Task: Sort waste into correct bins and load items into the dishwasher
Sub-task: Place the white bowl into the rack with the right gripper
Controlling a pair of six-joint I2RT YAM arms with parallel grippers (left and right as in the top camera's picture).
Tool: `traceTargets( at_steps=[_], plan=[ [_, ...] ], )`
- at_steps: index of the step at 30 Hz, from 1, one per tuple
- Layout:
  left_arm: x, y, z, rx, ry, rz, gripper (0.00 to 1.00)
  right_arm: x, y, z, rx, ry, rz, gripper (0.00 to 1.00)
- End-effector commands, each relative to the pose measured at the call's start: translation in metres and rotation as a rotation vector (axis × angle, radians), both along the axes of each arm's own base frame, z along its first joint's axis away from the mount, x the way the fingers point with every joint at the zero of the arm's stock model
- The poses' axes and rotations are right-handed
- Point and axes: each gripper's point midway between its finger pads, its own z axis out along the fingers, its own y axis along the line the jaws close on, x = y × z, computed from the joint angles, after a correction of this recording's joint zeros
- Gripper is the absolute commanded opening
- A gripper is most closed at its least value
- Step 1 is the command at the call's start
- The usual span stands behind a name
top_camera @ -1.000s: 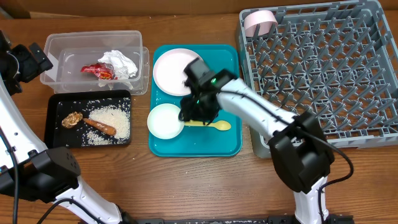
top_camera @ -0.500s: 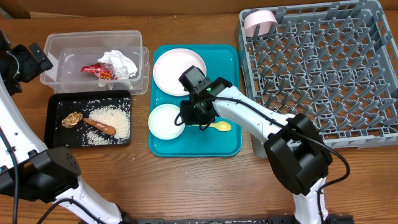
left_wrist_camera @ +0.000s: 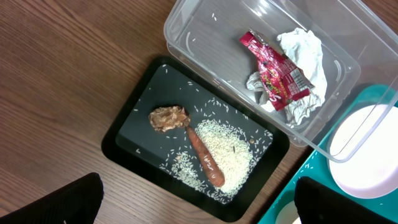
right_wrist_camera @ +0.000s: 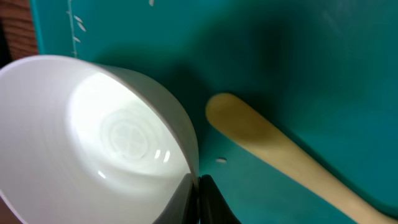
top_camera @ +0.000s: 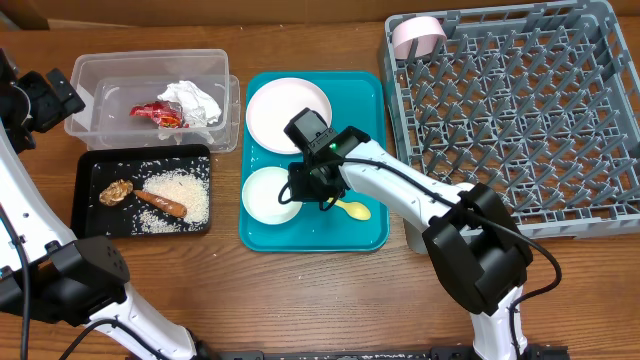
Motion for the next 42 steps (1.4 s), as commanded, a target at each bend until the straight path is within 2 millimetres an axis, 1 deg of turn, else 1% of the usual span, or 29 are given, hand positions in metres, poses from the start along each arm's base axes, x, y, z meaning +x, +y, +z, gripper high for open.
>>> traceTargets(
  at_steps=[1,3,5,6,7,8,9,10,11,12,13,14,15,17,19,21,22,24,25,26,27,29,31,32,36,40,42],
  plan=[
    [0.001,0.003,0.003,0.011,-0.010,0.006,1.00,0.030,-0.012,0.054,-0.012,-0.145,-0.046,0.04],
    [0.001,0.003,0.003,0.011,-0.010,0.006,1.00,0.042,-0.027,0.086,-0.046,-0.235,-0.069,0.04],
    [0.001,0.003,0.003,0.011,-0.010,0.006,1.00,0.054,-0.052,0.122,-0.104,-0.331,-0.129,0.04],
    [0.001,0.003,0.003,0.011,-0.010,0.006,1.00,0.061,-0.070,0.143,-0.142,-0.390,-0.170,0.04],
    [0.001,0.003,0.003,0.011,-0.010,0.006,1.00,0.065,-0.084,0.159,-0.170,-0.431,-0.204,0.04],
    [0.001,0.003,0.003,0.011,-0.010,0.006,1.00,0.071,-0.103,0.177,-0.210,-0.483,-0.250,0.04],
    [0.001,0.003,0.003,0.011,-0.010,0.006,1.00,0.081,-0.147,0.211,-0.300,-0.589,-0.366,0.04],
    [0.001,0.003,0.003,0.011,-0.010,0.006,1.00,0.085,-0.170,0.226,-0.347,-0.641,-0.430,0.04],
    [0.001,0.003,0.003,0.011,-0.010,0.006,1.00,0.088,-0.189,0.239,-0.387,-0.684,-0.480,0.04],
    [0.001,0.003,0.003,0.011,-0.010,0.006,1.00,0.091,-0.215,0.255,-0.454,-0.743,-0.552,0.04],
    [0.001,0.003,0.003,0.011,-0.010,0.006,1.00,0.092,-0.237,0.267,-0.521,-0.791,-0.613,0.04],
    [0.001,0.003,0.003,0.011,-0.010,0.006,1.00,0.092,-0.259,0.279,-0.602,-0.836,-0.675,0.04],
    [0.001,0.003,0.003,0.011,-0.010,0.006,1.00,0.091,-0.277,0.289,-0.681,-0.873,-0.724,0.04],
    [0.001,0.003,0.003,0.011,-0.010,0.006,1.00,0.086,-0.316,0.308,-0.903,-0.951,-0.832,0.04],
    [0.001,0.003,0.003,0.011,-0.010,0.006,1.00,0.084,-0.331,0.317,-1.053,-0.979,-0.851,0.04],
    [0.001,0.003,0.003,0.011,-0.010,0.006,1.00,0.090,-0.338,0.319,-1.188,-0.985,-0.823,0.04],
    [0.001,0.003,0.003,0.011,-0.010,0.006,1.00,0.094,-0.338,0.318,-1.211,-0.984,-0.813,0.04],
    [0.001,0.003,0.003,0.011,-0.010,0.006,1.00,0.108,-0.334,0.309,-1.243,-0.970,-0.766,0.04],
    [0.001,0.003,0.003,0.011,-0.010,0.006,1.00,0.122,-0.330,0.298,-1.279,-0.948,-0.707,0.04],
    [0.001,0.003,0.003,0.011,-0.010,0.006,1.00,0.132,-0.327,0.288,-1.325,-0.917,-0.638,0.04],
    [0.001,0.003,0.003,0.011,-0.010,0.006,1.00,0.136,-0.326,0.282,-1.348,-0.899,-0.603,0.04],
    [0.001,0.003,0.003,0.011,-0.010,0.006,1.00,0.149,-0.325,0.262,-1.447,-0.841,-0.510,0.04],
    [0.002,0.003,0.003,0.011,-0.010,0.006,1.00,0.152,-0.325,0.249,-1.531,-0.808,-0.481,0.04],
    [0.001,0.003,0.003,0.011,-0.010,0.006,1.00,0.153,-0.325,0.237,-1.583,-0.780,-0.448,0.04],
    [0.001,0.003,0.003,0.011,-0.010,0.006,1.00,0.159,-0.322,0.207,-1.626,-0.719,-0.355,0.04],
    [0.001,0.003,0.003,0.011,-0.010,0.006,1.00,0.161,-0.322,0.189,-1.644,-0.692,-0.317,0.04],
    [0.001,0.003,0.003,0.011,-0.010,0.006,1.00,0.161,-0.322,0.184,-1.647,-0.684,-0.304,0.04]
  ],
)
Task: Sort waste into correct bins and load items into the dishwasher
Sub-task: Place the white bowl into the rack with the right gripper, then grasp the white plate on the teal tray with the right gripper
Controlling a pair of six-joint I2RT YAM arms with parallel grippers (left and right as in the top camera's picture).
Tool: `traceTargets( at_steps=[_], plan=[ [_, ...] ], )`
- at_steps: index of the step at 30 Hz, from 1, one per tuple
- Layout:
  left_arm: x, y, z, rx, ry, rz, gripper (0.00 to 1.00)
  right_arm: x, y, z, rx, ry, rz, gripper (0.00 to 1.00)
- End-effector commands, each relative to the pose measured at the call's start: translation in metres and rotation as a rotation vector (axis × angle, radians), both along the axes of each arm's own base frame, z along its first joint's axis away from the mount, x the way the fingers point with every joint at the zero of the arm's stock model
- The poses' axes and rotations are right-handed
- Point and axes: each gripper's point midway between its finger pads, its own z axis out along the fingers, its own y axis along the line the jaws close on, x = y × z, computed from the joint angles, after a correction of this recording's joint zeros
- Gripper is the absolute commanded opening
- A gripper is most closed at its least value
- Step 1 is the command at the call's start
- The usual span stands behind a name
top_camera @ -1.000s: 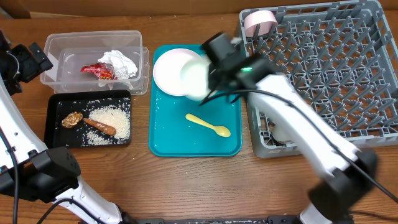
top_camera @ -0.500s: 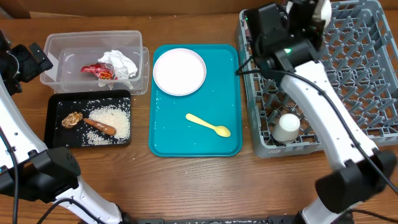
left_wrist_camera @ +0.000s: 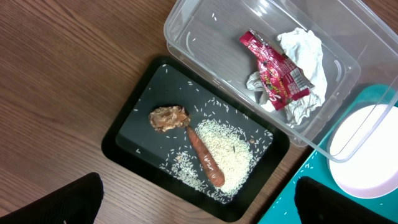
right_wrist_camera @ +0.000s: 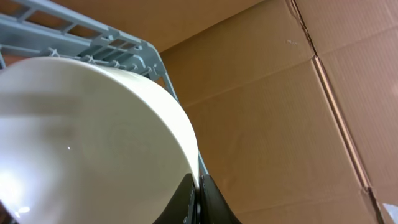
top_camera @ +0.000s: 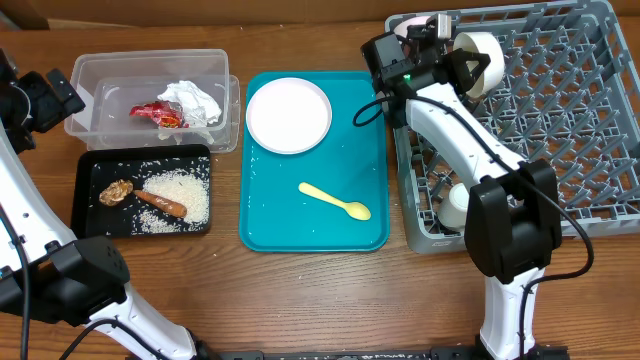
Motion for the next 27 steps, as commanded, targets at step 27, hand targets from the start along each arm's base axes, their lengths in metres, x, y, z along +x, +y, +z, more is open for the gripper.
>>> traceTargets(
  at_steps=[27],
  plan=[
    [0.002,0.003,0.003,0.011,-0.010,0.006,1.00,-0.019,0.035,-0.066,0.139,0.186,0.111,0.15]
  ],
)
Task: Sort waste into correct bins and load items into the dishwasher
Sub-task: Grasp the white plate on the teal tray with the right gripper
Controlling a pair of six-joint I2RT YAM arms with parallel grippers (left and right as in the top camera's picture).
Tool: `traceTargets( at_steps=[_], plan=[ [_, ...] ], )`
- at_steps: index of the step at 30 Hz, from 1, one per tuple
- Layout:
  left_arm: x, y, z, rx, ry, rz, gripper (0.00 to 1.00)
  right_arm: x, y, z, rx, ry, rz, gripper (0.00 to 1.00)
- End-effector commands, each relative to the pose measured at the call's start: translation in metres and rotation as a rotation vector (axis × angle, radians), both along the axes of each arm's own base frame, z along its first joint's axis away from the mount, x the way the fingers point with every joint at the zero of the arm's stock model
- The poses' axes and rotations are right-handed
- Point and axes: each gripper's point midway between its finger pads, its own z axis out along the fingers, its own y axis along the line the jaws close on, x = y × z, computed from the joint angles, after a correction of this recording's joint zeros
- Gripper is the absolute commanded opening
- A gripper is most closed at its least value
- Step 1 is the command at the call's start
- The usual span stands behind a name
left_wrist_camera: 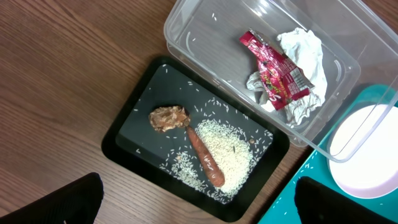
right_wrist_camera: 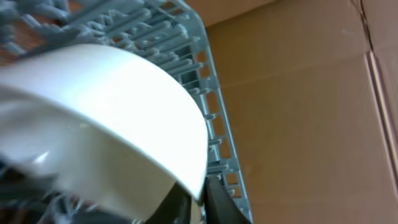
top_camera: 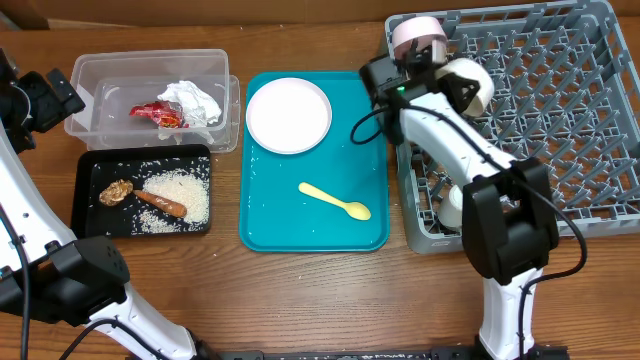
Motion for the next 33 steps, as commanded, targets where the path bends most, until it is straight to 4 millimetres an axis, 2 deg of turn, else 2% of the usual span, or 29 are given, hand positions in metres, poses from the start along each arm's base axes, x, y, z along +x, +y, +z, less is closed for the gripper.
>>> traceTargets(
  at_steps=[1,6,7,9,10,11,12,14,16,17,18,20,24,25,27,29,31,33],
  plan=[
    [0.002,0.003,0.003,0.011,-0.010,0.006,1.00,-0.003,0.028,-0.015,0.052,0.042,0.064,0.18],
    [0.002,0.003,0.003,0.011,-0.010,0.006,1.00,-0.011,0.050,-0.016,0.032,0.077,0.116,0.33],
    [0.002,0.003,0.003,0.011,-0.010,0.006,1.00,-0.012,0.053,-0.015,0.028,0.084,0.125,0.39],
    [0.002,0.003,0.003,0.011,-0.010,0.006,1.00,-0.013,0.058,-0.012,0.012,0.080,0.135,0.53],
    [0.002,0.003,0.003,0.011,-0.010,0.006,1.00,-0.014,0.061,-0.006,-0.005,0.063,0.141,0.74],
    [0.002,0.003,0.003,0.011,-0.010,0.006,1.00,-0.013,0.063,-0.003,-0.008,0.053,0.143,0.84],
    [0.002,0.003,0.003,0.011,-0.010,0.006,1.00,-0.013,0.065,0.002,-0.003,0.041,0.147,0.88],
    [0.002,0.003,0.003,0.011,-0.010,0.006,1.00,-0.010,0.068,0.012,0.017,0.012,0.151,0.89],
    [0.002,0.003,0.003,0.011,-0.010,0.006,1.00,-0.007,0.076,0.032,0.108,-0.037,0.171,0.92],
    [0.002,0.003,0.003,0.011,-0.010,0.006,1.00,-0.007,0.080,0.036,0.149,-0.041,0.184,0.93],
    [0.002,0.003,0.003,0.011,-0.010,0.006,1.00,-0.008,0.091,0.038,0.254,-0.031,0.219,0.96],
    [0.002,0.003,0.003,0.011,-0.010,0.006,1.00,-0.014,0.113,0.035,0.436,0.028,0.290,0.97],
    [0.002,0.003,0.003,0.011,-0.010,0.006,1.00,-0.052,0.169,0.013,0.814,0.263,0.428,0.89],
    [0.002,0.003,0.003,0.011,-0.010,0.006,1.00,-0.068,0.183,0.006,0.915,0.353,0.451,0.89],
    [0.002,0.003,0.003,0.011,-0.010,0.006,1.00,-0.103,0.212,-0.011,1.117,0.542,0.471,0.80],
    [0.002,0.003,0.003,0.011,-0.010,0.006,1.00,-0.125,0.235,-0.028,1.266,0.661,0.481,0.77],
    [0.002,0.003,0.003,0.011,-0.010,0.006,1.00,-0.137,0.248,-0.050,1.330,0.721,0.489,0.72],
    [0.002,0.003,0.003,0.011,-0.010,0.006,1.00,-0.147,0.251,-0.075,1.352,0.725,0.425,0.72]
  ],
)
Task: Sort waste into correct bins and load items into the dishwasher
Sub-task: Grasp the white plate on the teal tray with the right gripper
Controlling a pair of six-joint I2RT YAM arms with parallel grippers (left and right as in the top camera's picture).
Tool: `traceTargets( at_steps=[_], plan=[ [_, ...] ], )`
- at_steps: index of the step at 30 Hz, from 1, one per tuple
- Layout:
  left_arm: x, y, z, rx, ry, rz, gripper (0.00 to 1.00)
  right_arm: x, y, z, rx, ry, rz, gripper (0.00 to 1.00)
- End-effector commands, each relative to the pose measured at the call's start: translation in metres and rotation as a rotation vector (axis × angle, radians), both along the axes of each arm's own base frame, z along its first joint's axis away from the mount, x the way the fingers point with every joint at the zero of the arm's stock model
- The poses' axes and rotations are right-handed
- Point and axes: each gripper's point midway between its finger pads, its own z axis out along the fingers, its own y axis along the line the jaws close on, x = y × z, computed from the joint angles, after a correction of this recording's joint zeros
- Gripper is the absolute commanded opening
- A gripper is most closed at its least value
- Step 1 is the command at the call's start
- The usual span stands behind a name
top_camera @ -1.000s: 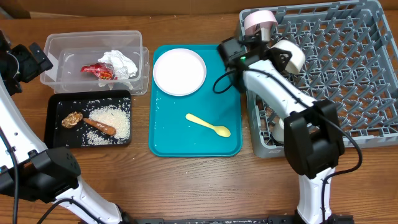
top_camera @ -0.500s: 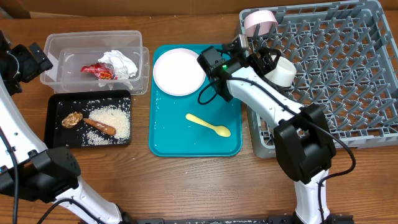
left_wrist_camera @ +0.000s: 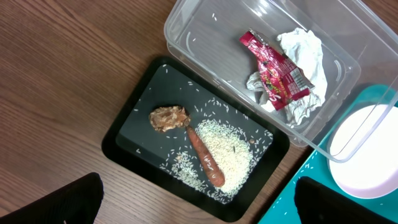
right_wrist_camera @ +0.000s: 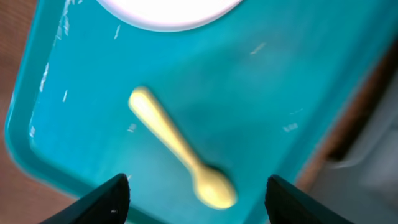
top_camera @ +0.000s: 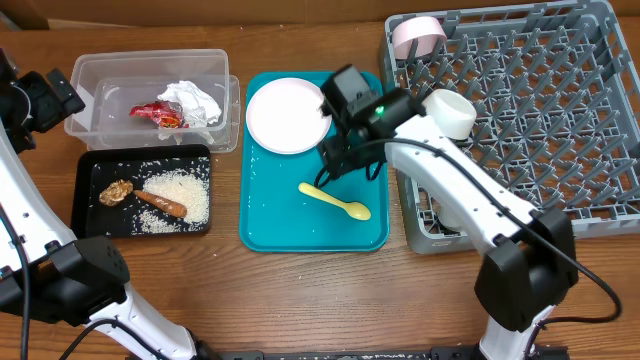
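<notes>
A yellow spoon [top_camera: 335, 201] lies on the teal tray [top_camera: 270, 220], below a white plate [top_camera: 288, 115]. My right gripper [top_camera: 345, 160] hovers open over the tray, with the spoon [right_wrist_camera: 180, 152] between its spread fingers [right_wrist_camera: 102, 200] in the right wrist view. A white bowl [top_camera: 450, 113] rests in the grey dish rack [top_camera: 560, 120], next to a pink bowl [top_camera: 415, 36] at the rack's back left corner. My left gripper [left_wrist_camera: 196, 208] hangs open high above the black tray [left_wrist_camera: 130, 134].
A clear plastic bin [top_camera: 95, 75] holds a red wrapper [top_camera: 158, 113] and a crumpled tissue [top_camera: 192, 100]. The black tray [top_camera: 90, 215] carries rice, a sausage [top_camera: 160, 202] and a brown lump [top_camera: 115, 192]. A white cup [top_camera: 455, 210] sits in the rack's front left.
My right gripper has let go of the white bowl, which now rests in the rack. It has moved back left over the teal tray and stands open above the spoon.
My right gripper first gripped the white bowl's rim on the teal tray beside the spoon. Then it held the bowl over the rack's back left. Then the bowl was lower at the rack. Now the bowl lies there, and the gripper is open above the spoon.
</notes>
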Motion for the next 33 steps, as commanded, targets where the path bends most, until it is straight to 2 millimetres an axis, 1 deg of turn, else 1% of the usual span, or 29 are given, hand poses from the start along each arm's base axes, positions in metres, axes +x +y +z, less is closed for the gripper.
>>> traceTargets(
  at_steps=[1,3,4,5,7,8,9,10,12,13,14,15,17,20,22,25,26,27,31,33],
  plan=[
    [0.002,0.003,0.003,0.011,-0.010,0.006,1.00,-0.031,0.022,-0.031,0.102,0.144,-0.033,0.71],
    [0.002,0.003,0.003,0.011,-0.010,0.006,1.00,-0.027,0.028,-0.034,0.120,0.124,-0.037,0.70],
    [0.002,0.003,0.003,0.011,-0.010,0.006,1.00,-0.018,0.033,-0.032,0.147,0.089,-0.052,0.68],
    [0.002,0.003,0.003,0.011,-0.010,0.006,1.00,-0.001,0.037,-0.027,0.174,0.037,-0.151,0.68],
    [0.002,0.003,0.003,0.011,-0.010,0.006,1.00,0.022,0.039,-0.021,0.206,-0.036,-0.289,0.68],
    [0.002,0.003,0.003,0.011,-0.010,0.006,1.00,0.040,0.038,-0.020,0.231,-0.083,-0.414,0.67],
    [0.002,0.003,0.003,0.011,-0.010,0.006,1.00,0.049,0.039,-0.021,0.251,-0.104,-0.483,0.66],
    [0.002,0.003,0.003,0.011,-0.010,0.006,1.00,0.059,0.039,-0.027,0.261,-0.119,-0.558,0.64],
    [0.002,0.003,0.003,0.011,-0.010,0.006,1.00,0.067,0.041,-0.041,0.269,-0.121,-0.615,0.62],
    [0.002,0.003,0.003,0.011,-0.010,0.006,1.00,0.073,0.047,-0.055,0.293,-0.103,-0.637,0.58],
    [0.002,0.003,0.003,0.011,-0.010,0.006,1.00,0.075,0.050,-0.059,0.304,-0.096,-0.636,0.57],
    [0.002,0.003,0.003,0.011,-0.010,0.006,1.00,0.078,0.055,-0.068,0.321,-0.084,-0.636,0.57],
    [0.002,0.003,0.003,0.011,-0.010,0.006,1.00,0.084,0.057,-0.078,0.335,-0.082,-0.650,0.57],
    [0.002,0.003,0.003,0.011,-0.010,0.006,1.00,0.095,0.050,-0.083,0.335,-0.113,-0.675,0.53],
    [0.002,0.003,0.003,0.011,-0.010,0.006,1.00,0.099,0.045,-0.089,0.326,-0.118,-0.694,0.51],
    [0.002,0.003,0.003,0.011,-0.010,0.006,1.00,0.097,0.043,-0.098,0.305,-0.104,-0.696,0.41],
    [0.002,0.003,0.003,0.011,-0.010,0.006,1.00,0.094,0.041,-0.101,0.290,-0.093,-0.697,0.24],
    [0.002,0.003,0.003,0.011,-0.010,0.006,1.00,0.090,0.039,-0.103,0.275,-0.081,-0.697,0.14],
    [0.002,0.003,0.003,0.011,-0.010,0.006,1.00,0.081,0.034,-0.109,0.241,-0.036,-0.687,0.11],
    [0.002,0.003,0.003,0.011,-0.010,0.006,1.00,0.074,0.027,-0.111,0.226,0.024,-0.691,0.09]
  ],
)
